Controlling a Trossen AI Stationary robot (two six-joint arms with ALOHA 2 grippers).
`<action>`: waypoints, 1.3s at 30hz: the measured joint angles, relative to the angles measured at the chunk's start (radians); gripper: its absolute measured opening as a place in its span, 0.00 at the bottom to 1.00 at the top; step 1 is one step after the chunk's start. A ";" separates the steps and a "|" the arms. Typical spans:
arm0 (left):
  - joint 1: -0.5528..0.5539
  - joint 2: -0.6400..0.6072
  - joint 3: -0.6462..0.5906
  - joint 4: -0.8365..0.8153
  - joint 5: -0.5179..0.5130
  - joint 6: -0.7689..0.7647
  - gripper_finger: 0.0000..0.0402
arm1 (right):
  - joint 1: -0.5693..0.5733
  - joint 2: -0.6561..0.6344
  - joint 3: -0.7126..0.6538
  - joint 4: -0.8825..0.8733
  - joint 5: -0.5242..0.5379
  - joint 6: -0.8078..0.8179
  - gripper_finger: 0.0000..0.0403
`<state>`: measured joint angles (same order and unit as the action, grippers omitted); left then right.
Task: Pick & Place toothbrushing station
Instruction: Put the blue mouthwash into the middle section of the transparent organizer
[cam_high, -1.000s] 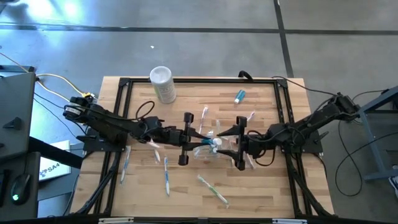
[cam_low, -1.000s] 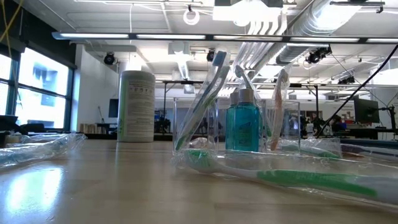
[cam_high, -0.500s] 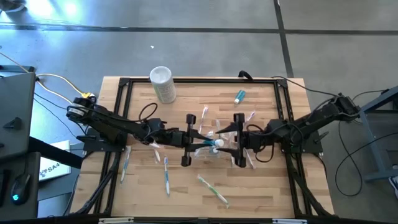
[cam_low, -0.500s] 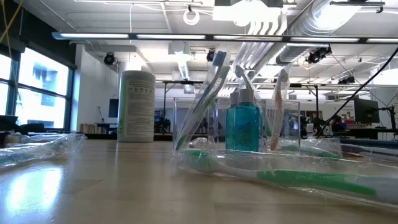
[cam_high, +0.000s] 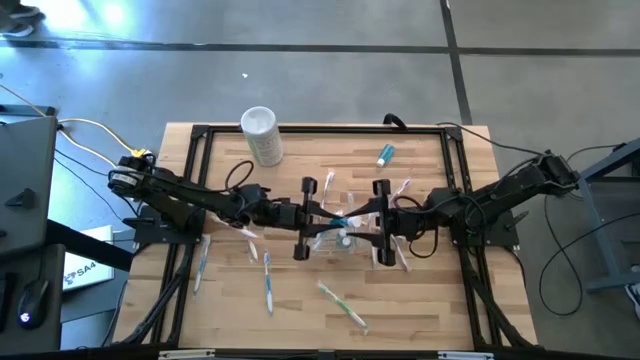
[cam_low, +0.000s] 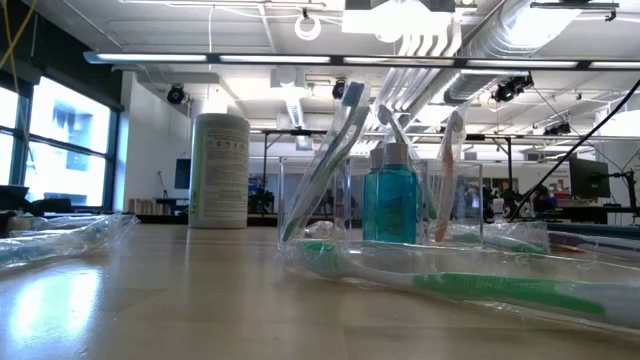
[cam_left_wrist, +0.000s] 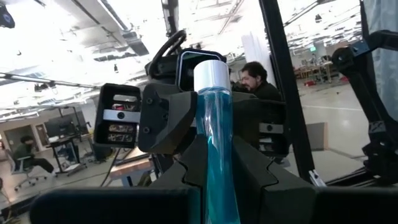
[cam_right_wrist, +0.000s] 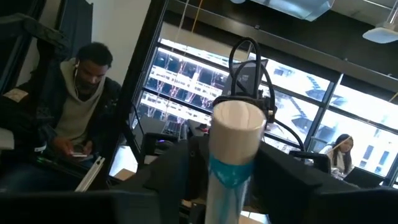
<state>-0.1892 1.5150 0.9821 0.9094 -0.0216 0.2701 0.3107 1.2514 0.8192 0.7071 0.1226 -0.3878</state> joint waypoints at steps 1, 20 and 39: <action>0.000 0.000 0.000 -0.001 0.002 0.000 0.09 | 0.000 0.000 0.000 0.000 0.000 0.000 0.36; -0.001 0.000 0.000 -0.023 -0.001 0.025 0.17 | -0.005 -0.001 0.000 -0.037 0.002 -0.031 0.20; 0.000 -0.042 0.002 -0.187 -0.013 0.073 0.30 | 0.030 -0.061 0.000 -0.343 0.251 0.002 0.20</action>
<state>-0.1894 1.4731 0.9836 0.7225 -0.0342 0.3432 0.3405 1.1900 0.8196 0.3637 0.3741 -0.3858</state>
